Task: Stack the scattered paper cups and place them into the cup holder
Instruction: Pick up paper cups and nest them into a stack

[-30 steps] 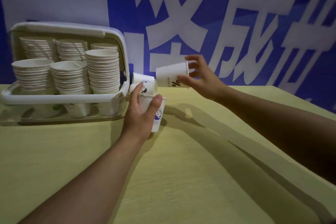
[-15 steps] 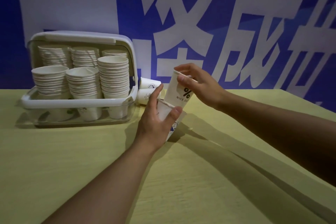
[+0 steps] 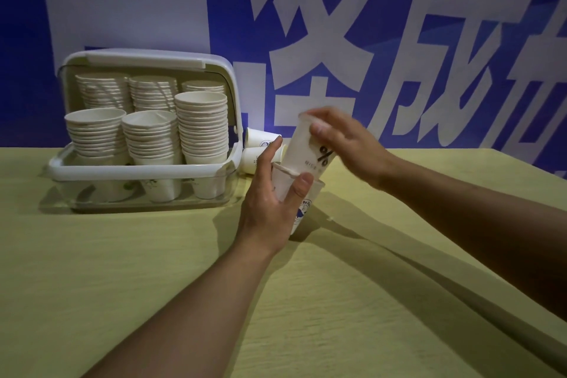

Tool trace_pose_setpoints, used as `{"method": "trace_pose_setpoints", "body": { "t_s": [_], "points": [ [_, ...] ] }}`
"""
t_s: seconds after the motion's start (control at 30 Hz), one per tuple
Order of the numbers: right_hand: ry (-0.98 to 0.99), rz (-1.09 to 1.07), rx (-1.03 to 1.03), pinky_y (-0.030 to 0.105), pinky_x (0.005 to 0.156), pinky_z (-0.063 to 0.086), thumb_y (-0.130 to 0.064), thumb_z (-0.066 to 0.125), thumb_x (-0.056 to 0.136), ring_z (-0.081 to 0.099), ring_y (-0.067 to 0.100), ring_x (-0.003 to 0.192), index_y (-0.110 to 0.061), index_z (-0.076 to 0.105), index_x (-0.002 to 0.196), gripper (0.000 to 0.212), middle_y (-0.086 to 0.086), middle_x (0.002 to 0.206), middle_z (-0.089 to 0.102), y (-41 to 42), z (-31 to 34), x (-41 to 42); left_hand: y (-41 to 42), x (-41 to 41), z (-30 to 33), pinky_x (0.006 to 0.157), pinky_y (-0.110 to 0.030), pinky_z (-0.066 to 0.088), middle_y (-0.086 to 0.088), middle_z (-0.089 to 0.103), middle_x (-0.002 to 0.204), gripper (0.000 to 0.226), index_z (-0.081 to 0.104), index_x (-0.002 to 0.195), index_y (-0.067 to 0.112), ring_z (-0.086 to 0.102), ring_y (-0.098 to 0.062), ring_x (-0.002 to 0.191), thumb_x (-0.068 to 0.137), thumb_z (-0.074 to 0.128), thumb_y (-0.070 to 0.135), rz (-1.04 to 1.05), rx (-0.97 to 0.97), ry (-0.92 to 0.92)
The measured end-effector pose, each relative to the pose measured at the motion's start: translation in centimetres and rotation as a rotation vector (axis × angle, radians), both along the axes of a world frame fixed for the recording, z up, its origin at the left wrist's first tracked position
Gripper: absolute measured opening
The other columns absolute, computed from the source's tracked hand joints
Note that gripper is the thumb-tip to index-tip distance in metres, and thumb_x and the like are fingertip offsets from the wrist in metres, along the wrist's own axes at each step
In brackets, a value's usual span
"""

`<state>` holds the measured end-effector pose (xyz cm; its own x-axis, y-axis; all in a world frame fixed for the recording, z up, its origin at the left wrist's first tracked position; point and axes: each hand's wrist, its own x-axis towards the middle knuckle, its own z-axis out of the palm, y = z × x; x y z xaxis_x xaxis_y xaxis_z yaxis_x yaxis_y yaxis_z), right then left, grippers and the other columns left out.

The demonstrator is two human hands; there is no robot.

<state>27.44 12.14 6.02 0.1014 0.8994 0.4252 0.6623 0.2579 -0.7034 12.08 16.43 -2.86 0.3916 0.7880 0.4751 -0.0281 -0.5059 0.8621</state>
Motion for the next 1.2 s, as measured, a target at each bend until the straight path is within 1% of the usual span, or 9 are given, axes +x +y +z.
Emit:
{"method": "trace_pose_setpoints", "body": {
  "t_s": [0.1, 0.2, 0.3, 0.37, 0.53, 0.8, 0.93, 1.07, 1.2],
  "points": [
    [-0.088, 0.078, -0.104, 0.018, 0.074, 0.054, -0.057, 0.041, 0.090, 0.060, 0.007, 0.108, -0.028, 0.051, 0.132, 0.053, -0.012, 0.123, 0.058, 0.0, -2.1, -0.5, 0.0, 0.1, 0.0, 0.096, -0.038, 0.052, 0.019, 0.046, 0.139, 0.064, 0.024, 0.140, 0.063, 0.054, -0.008, 0.121, 0.083, 0.049, 0.078, -0.006, 0.009, -0.006],
    [0.067, 0.146, -0.178, 0.032, 0.093, 0.051, -0.069, 0.026, 0.088, 0.056, 0.015, 0.122, -0.032, 0.054, 0.131, 0.064, -0.007, 0.137, 0.057, 0.6, -3.0, -0.7, 0.0, 0.2, 0.1, 0.090, -0.033, 0.054, 0.014, 0.048, 0.140, 0.051, 0.029, 0.136, 0.061, 0.055, -0.010, 0.118, 0.090, 0.047, 0.070, 0.017, -0.007, -0.023],
    [0.234, 0.130, -0.232, 0.040, 0.097, 0.049, -0.065, 0.016, 0.098, 0.058, 0.017, 0.121, -0.027, 0.059, 0.129, 0.065, -0.004, 0.133, 0.061, 2.2, -2.8, 0.2, 0.3, 0.1, 0.3, 0.074, -0.035, 0.060, 0.005, 0.058, 0.127, 0.045, 0.038, 0.126, 0.054, 0.065, -0.016, 0.102, 0.085, 0.050, 0.068, 0.077, -0.127, -0.116],
    [0.237, 0.003, -0.153, 0.037, 0.095, 0.050, -0.051, 0.028, 0.104, 0.059, 0.017, 0.117, -0.023, 0.060, 0.127, 0.048, -0.005, 0.125, 0.063, 3.9, -2.7, 1.1, 0.8, 0.1, 0.1, 0.068, -0.041, 0.061, 0.001, 0.064, 0.115, 0.044, 0.044, 0.118, 0.050, 0.068, -0.019, 0.090, 0.083, 0.057, 0.072, 0.165, -0.218, -0.215],
    [-0.268, -0.222, -0.025, 0.026, 0.090, 0.046, -0.029, 0.061, 0.097, 0.056, 0.012, 0.112, -0.022, 0.063, 0.123, 0.027, -0.005, 0.125, 0.062, 9.2, -3.9, 1.9, 1.7, 0.1, -0.4, 0.072, -0.046, 0.060, 0.003, 0.066, 0.103, 0.037, 0.046, 0.116, 0.043, 0.069, -0.025, 0.089, 0.087, 0.054, 0.066, 0.413, -0.227, -0.267],
    [-0.440, -0.162, -0.194, 0.034, 0.095, 0.045, -0.033, 0.083, 0.077, 0.051, 0.024, 0.122, -0.027, 0.048, 0.138, 0.071, 0.003, 0.140, 0.050, 12.1, -5.8, 1.3, 1.7, -0.1, -0.4, 0.075, -0.052, 0.059, 0.004, 0.067, 0.103, 0.043, 0.046, 0.113, 0.051, 0.069, -0.024, 0.089, 0.078, 0.047, 0.075, 0.429, -0.200, -0.281],
    [-0.197, -0.139, -0.076, 0.016, 0.077, 0.050, -0.030, 0.080, 0.082, 0.058, 0.020, 0.110, -0.027, 0.028, 0.142, 0.080, 0.004, 0.135, 0.047, 8.8, -5.7, 2.7, 1.3, 0.0, -0.3, 0.075, -0.045, 0.059, 0.004, 0.067, 0.109, 0.041, 0.049, 0.116, 0.053, 0.068, -0.019, 0.094, 0.080, 0.050, 0.072, 0.342, -0.162, -0.288],
    [0.193, -0.088, 0.068, 0.027, 0.076, 0.060, -0.030, 0.062, 0.096, 0.060, 0.021, 0.107, -0.025, 0.028, 0.132, 0.050, 0.003, 0.131, 0.044, 3.5, -3.3, 3.9, 0.8, 0.2, -0.2, 0.082, -0.046, 0.061, 0.011, 0.062, 0.126, 0.041, 0.047, 0.121, 0.065, 0.066, -0.013, 0.104, 0.081, 0.052, 0.072, 0.213, -0.111, -0.216],
    [0.138, -0.048, 0.143, 0.026, 0.078, 0.058, -0.047, 0.046, 0.096, 0.058, 0.014, 0.108, -0.025, 0.041, 0.140, 0.050, -0.009, 0.126, 0.049, 0.6, -0.9, 3.3, 0.4, 0.3, -0.2, 0.093, -0.042, 0.057, 0.014, 0.056, 0.137, 0.038, 0.041, 0.125, 0.070, 0.059, -0.012, 0.118, 0.089, 0.052, 0.070, 0.140, -0.034, -0.132]
  ]
}}
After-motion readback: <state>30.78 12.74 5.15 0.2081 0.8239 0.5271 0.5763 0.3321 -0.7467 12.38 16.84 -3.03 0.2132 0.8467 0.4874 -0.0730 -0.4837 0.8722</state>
